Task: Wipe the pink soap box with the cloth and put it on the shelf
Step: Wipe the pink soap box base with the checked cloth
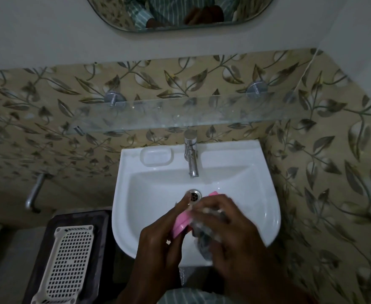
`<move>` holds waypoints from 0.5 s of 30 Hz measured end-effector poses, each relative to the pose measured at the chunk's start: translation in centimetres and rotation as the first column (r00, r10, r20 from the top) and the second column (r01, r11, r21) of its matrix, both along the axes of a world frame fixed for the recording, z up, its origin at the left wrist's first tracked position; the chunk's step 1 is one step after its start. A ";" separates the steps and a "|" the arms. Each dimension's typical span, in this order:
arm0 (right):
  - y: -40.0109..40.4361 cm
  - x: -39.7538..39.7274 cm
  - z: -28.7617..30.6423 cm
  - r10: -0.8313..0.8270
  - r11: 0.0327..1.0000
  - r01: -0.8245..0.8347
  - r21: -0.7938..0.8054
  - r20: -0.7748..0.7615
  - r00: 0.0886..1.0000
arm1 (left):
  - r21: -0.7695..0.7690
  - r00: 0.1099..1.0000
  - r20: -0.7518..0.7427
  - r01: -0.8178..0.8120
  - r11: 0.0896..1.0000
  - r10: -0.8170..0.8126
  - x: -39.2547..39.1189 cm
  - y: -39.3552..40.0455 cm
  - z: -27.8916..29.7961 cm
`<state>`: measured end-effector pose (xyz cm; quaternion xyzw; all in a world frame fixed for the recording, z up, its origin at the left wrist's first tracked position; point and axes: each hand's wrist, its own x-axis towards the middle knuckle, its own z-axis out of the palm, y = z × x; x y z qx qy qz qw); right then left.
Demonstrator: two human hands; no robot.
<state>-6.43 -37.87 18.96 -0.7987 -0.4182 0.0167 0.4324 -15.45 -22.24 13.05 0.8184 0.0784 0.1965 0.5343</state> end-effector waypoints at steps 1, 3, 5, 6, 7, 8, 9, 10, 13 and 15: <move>-0.5 1.1 -0.1 -0.090 0.996 0.089 -0.019 -0.009 0.996 | -0.007 1.000 0.006 -0.012 1.000 0.012 -0.2 0.0 -0.1; -1.1 2.2 -0.2 -0.183 0.982 0.181 -0.052 -0.035 0.983 | 0.025 1.000 0.003 -0.023 0.999 0.023 -0.3 0.1 -0.3; -0.6 1.1 -0.1 -0.150 0.988 0.150 -0.042 -0.010 0.989 | 0.003 1.000 0.001 0.006 1.000 -0.006 -0.1 0.0 -0.4; -0.3 0.2 -0.1 -0.116 0.993 0.116 -0.017 0.015 0.993 | -0.036 1.000 0.007 0.027 0.999 -0.027 0.0 -0.2 -0.5; -0.1 -0.6 0.0 -0.091 0.996 0.090 0.013 0.036 0.995 | -0.084 0.999 0.012 0.046 0.995 -0.045 0.1 -0.3 -0.6; -0.1 -0.9 -0.1 -0.088 0.996 0.087 0.034 0.047 0.995 | -0.112 0.998 0.014 0.055 0.992 -0.053 0.0 -0.3 -0.7; -0.3 -0.5 -0.3 -0.115 0.993 0.113 0.042 0.048 0.992 | -0.116 0.999 0.012 0.052 0.992 -0.051 0.0 -0.3 -0.9; -0.6 0.3 -0.6 -0.164 0.986 0.163 0.033 0.039 0.986 | -0.112 0.999 0.011 0.043 0.993 -0.042 -0.1 -0.3 -1.1; -1.7 2.2 -1.6 -0.281 0.958 0.284 0.035 -0.071 0.957 | -0.144 0.999 0.036 0.021 0.989 -0.016 -0.4 -0.2 -1.2; -2.0 2.2 -2.4 -0.299 0.945 0.316 0.084 -0.171 0.939 | -0.162 0.998 0.061 0.027 0.986 -0.017 -0.2 -0.2 -1.1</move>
